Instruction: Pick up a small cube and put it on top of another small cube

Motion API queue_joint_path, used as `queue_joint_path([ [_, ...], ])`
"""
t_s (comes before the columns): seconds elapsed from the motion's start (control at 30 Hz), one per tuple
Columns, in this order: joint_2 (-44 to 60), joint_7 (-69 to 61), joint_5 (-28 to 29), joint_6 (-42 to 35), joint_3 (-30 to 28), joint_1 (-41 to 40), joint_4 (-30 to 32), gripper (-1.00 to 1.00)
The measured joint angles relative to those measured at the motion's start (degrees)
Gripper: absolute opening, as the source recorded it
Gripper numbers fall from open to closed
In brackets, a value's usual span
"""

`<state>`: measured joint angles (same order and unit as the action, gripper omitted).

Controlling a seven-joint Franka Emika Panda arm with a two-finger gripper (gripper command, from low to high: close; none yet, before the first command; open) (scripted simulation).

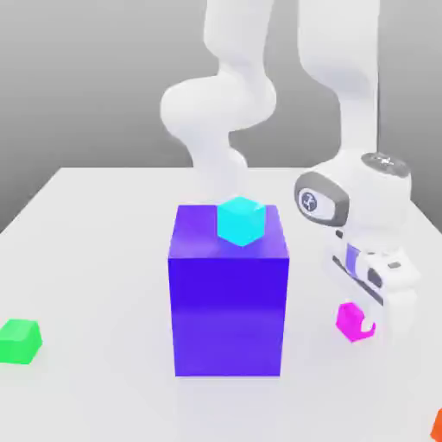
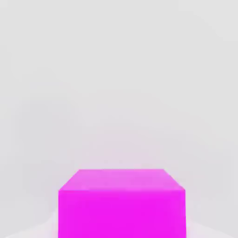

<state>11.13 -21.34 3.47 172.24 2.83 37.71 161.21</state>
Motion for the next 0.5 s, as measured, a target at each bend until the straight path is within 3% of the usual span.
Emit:
queue_joint_path([
  [0.17, -8.57, -0.77, -2.84, -7.2, 0.44, -0.87, 1.16, -1.0],
  [0.5, -10.71, 7.56, 3.78, -11.72, -11.39, -20.65, -15.33, -1.0],
])
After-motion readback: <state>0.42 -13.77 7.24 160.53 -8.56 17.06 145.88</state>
